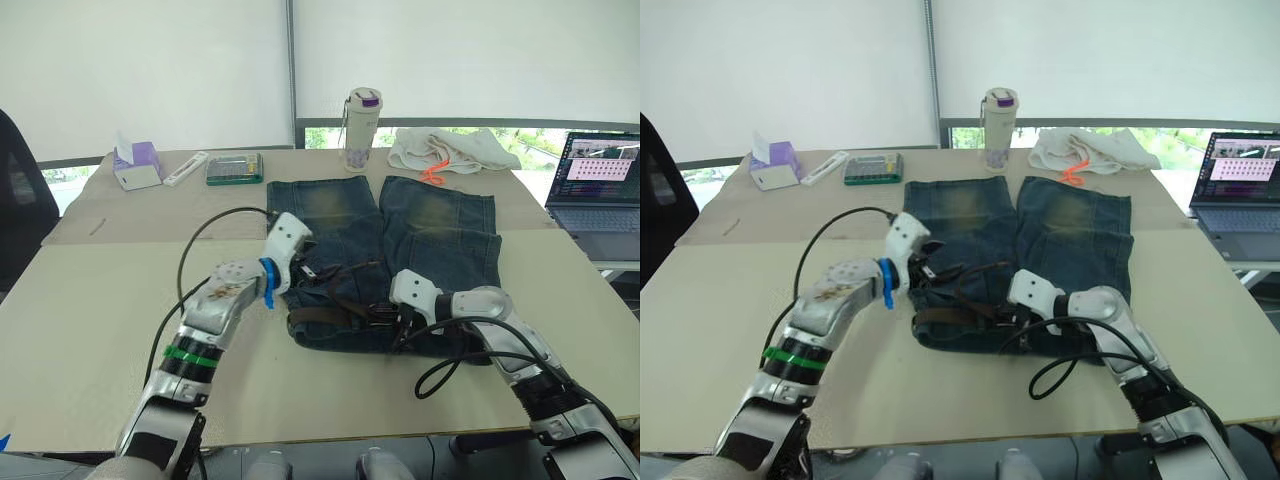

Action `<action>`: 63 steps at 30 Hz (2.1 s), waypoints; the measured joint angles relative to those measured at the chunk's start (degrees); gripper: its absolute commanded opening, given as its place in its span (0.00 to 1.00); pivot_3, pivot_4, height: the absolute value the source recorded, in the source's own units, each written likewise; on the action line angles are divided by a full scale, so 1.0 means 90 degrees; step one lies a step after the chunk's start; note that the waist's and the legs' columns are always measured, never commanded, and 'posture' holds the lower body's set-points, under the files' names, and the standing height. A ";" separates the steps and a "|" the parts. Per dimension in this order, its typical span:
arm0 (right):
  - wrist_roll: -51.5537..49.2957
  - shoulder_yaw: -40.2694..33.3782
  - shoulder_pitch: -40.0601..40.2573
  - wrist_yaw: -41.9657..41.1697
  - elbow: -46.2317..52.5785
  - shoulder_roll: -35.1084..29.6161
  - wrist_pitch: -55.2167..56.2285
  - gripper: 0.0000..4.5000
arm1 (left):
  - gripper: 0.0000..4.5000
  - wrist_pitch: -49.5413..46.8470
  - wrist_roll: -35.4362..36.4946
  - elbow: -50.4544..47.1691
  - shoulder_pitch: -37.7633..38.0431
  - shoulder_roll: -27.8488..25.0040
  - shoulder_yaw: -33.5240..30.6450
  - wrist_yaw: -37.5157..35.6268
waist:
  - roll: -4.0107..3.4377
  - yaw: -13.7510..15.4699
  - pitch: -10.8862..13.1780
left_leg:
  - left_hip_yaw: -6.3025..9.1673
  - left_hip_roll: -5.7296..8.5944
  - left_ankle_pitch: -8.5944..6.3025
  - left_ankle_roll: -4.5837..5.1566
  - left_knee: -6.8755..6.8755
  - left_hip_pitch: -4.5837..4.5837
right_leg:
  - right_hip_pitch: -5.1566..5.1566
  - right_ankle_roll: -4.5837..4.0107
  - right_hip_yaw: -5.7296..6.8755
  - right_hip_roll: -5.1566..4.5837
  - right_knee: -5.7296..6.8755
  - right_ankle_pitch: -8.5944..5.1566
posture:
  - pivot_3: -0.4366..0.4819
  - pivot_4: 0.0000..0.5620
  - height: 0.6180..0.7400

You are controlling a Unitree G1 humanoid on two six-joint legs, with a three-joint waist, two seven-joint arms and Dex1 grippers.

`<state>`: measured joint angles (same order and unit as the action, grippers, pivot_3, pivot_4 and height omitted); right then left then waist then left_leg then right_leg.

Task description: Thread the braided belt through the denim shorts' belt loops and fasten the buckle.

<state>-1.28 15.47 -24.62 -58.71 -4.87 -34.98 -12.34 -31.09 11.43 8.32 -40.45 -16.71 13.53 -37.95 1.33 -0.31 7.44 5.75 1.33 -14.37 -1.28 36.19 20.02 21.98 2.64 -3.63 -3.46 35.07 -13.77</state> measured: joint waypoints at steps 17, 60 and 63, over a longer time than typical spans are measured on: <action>0.0000 -0.0008 0.0031 0.0035 0.0047 0.0019 -0.0023 0.00 | 0.29 -0.0509 -0.1246 0.0324 -0.0365 0.0428 0.0861 0.0278 | -0.0002 -0.0025 -0.0001 | 0.0002 0.0000 0.0000 0.0000 0.0001 0.0006 | 0.0004 0.0004 0.0000 0.0000 0.0003 -0.0002 | 0.48 0.27 1.00; 0.0001 0.0018 0.0042 0.0144 0.0034 0.0107 -0.0042 0.00 | 1.00 -0.0985 -0.0785 0.1353 -0.1679 -0.0789 0.0977 -0.1117 | 0.0002 -0.0060 -0.0006 | -0.0001 0.0002 0.0000 0.0001 0.0002 -0.0002 | -0.0001 0.0042 0.0000 0.0002 0.0004 -0.0025 | 0.48 0.27 1.00; 0.0001 0.0019 0.0033 0.0158 0.0017 0.0142 -0.0041 0.00 | 1.00 -0.1074 -0.1038 0.1764 -0.1980 -0.0609 0.1369 -0.1369 | 0.0003 -0.0070 -0.0006 | 0.0000 0.0000 0.0000 0.0001 0.0003 0.0002 | 0.0002 0.0044 0.0000 0.0004 0.0007 -0.0026 | 0.48 0.27 1.00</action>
<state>-1.28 15.64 -24.32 -57.29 -4.71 -33.70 -12.71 -40.75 2.09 24.19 -58.27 -22.19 25.85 -50.27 1.35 -0.95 7.38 5.75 1.33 -14.37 -1.28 36.22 20.04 22.00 3.03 -3.63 -3.43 35.13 -14.00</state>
